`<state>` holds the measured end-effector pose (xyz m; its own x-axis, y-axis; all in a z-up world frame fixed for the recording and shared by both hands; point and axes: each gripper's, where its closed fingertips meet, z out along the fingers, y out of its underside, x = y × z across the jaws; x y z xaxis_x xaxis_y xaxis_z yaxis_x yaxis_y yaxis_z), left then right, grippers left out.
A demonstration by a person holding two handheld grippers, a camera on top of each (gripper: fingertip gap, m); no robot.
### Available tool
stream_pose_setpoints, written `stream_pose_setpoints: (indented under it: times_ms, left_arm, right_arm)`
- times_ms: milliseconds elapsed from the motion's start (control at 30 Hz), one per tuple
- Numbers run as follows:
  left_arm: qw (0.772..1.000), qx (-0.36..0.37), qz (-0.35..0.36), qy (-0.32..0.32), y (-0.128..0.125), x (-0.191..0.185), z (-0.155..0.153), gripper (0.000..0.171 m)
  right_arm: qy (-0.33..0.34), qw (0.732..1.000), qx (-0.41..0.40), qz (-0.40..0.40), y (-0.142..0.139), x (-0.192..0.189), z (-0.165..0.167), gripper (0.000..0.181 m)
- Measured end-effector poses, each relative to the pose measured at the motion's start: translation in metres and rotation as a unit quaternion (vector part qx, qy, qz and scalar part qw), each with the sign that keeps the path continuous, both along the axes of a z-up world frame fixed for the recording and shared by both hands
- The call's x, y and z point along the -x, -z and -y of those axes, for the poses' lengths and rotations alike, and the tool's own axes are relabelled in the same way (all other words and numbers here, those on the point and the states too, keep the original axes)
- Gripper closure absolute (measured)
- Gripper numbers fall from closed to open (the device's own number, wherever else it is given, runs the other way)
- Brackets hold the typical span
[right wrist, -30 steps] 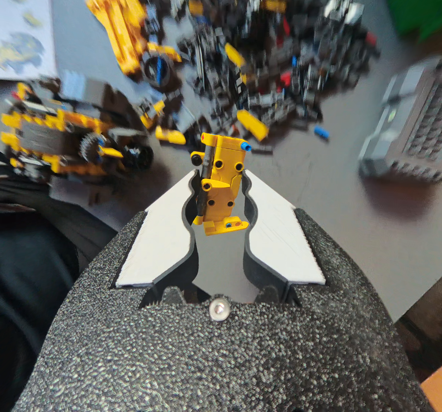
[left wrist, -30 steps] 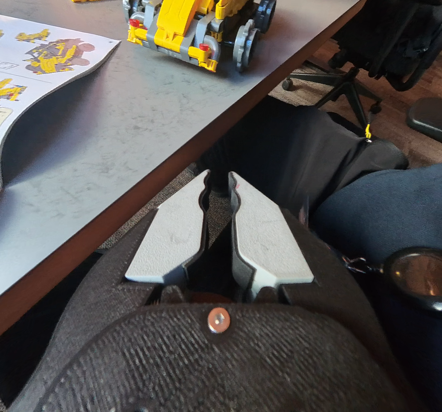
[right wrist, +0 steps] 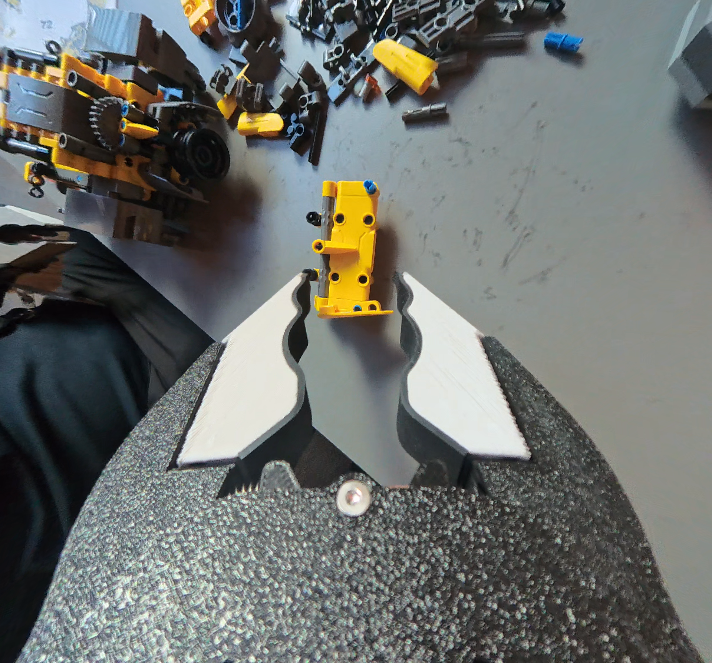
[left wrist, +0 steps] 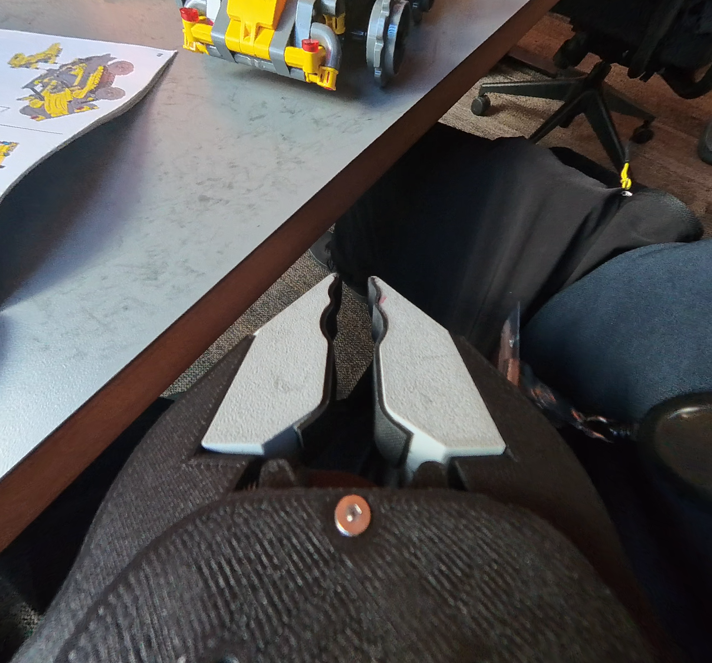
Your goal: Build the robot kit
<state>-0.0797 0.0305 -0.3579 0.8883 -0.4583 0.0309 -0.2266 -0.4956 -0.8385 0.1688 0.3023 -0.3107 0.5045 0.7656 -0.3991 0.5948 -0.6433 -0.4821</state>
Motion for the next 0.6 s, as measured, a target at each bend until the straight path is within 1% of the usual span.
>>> stream_pose_setpoints:
  times_ms: [200, 333, 433, 500, 600]
  left_arm:
    - [1.0, -0.002, 0.003, -0.001, -0.002, 0.003, 0.0, 0.161]
    - [1.0, -0.006, 0.003, -0.001, -0.004, 0.004, 0.001, 0.161]
    - [1.0, -0.009, 0.0, 0.0, -0.005, 0.003, 0.001, 0.161]
    - [1.0, -0.01, -0.002, 0.0, -0.005, 0.003, 0.001, 0.161]
    - [1.0, -0.009, -0.007, 0.0, -0.004, 0.003, 0.002, 0.161]
  right_arm:
    - [-0.013, 0.999, 0.035, -0.009, 0.004, 0.0, 0.02, 0.139]
    - [-0.043, 0.997, 0.061, -0.025, 0.002, 0.003, 0.046, 0.143]
    - [-0.074, 0.992, 0.084, -0.058, -0.007, 0.011, 0.066, 0.145]
    - [-0.074, 0.993, 0.076, -0.057, -0.008, 0.011, 0.067, 0.145]
    - [-0.052, 0.996, 0.058, -0.053, -0.008, 0.007, 0.057, 0.146]
